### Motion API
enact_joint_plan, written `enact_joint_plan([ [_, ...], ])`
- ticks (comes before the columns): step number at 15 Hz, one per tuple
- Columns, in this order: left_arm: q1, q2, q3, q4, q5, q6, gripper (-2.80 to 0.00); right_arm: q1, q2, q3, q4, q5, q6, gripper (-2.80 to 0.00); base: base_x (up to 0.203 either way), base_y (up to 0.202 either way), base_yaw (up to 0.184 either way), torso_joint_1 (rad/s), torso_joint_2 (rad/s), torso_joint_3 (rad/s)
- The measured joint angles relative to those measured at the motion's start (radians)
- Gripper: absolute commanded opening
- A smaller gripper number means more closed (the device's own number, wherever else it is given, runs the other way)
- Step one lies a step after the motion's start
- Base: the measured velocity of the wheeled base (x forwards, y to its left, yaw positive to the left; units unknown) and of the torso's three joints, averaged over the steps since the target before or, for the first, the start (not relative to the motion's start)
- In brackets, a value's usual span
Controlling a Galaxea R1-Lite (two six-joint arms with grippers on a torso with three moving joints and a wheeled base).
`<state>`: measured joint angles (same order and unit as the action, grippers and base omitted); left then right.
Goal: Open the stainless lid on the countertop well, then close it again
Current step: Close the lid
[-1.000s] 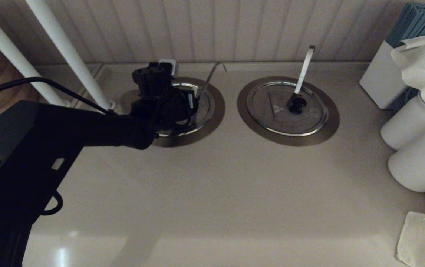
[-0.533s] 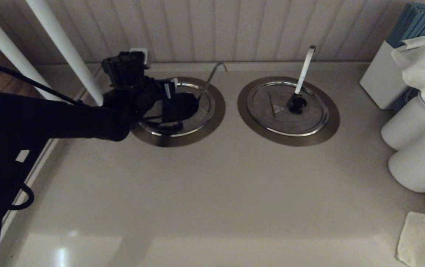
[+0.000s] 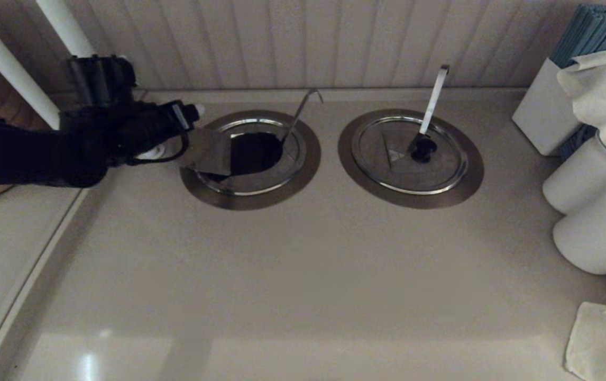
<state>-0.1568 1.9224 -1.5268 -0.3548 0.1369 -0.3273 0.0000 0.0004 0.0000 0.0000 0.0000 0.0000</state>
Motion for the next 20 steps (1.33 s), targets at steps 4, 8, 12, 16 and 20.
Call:
enact_joint_plan([
  [4,0.006,-0.082,-0.044,0.231,0.099,-0.102,0.00,0.000,0.000,0.000,0.000,0.000,0.000,-2.80,0.000,0.000,0.000,0.000,0.00,0.000],
  [8,-0.029,-0.124,-0.105,0.442,0.136,-0.196,0.00,0.001,0.000,0.000,0.000,0.000,0.000,-2.80,0.000,0.000,0.000,0.000,0.00,0.000],
  [12,-0.051,-0.117,-0.105,0.463,0.131,-0.251,0.00,0.000,0.000,0.000,0.000,0.000,0.000,-2.80,0.000,0.000,0.000,0.000,0.00,0.000],
  [16,-0.053,-0.058,-0.104,0.462,0.129,-0.254,0.00,0.000,0.000,0.000,0.000,0.000,0.000,-2.80,0.000,0.000,0.000,0.000,0.00,0.000],
  [20,-0.050,-0.007,-0.106,0.417,0.130,-0.269,0.00,0.000,0.000,0.000,0.000,0.000,0.000,-2.80,0.000,0.000,0.000,0.000,0.00,0.000],
])
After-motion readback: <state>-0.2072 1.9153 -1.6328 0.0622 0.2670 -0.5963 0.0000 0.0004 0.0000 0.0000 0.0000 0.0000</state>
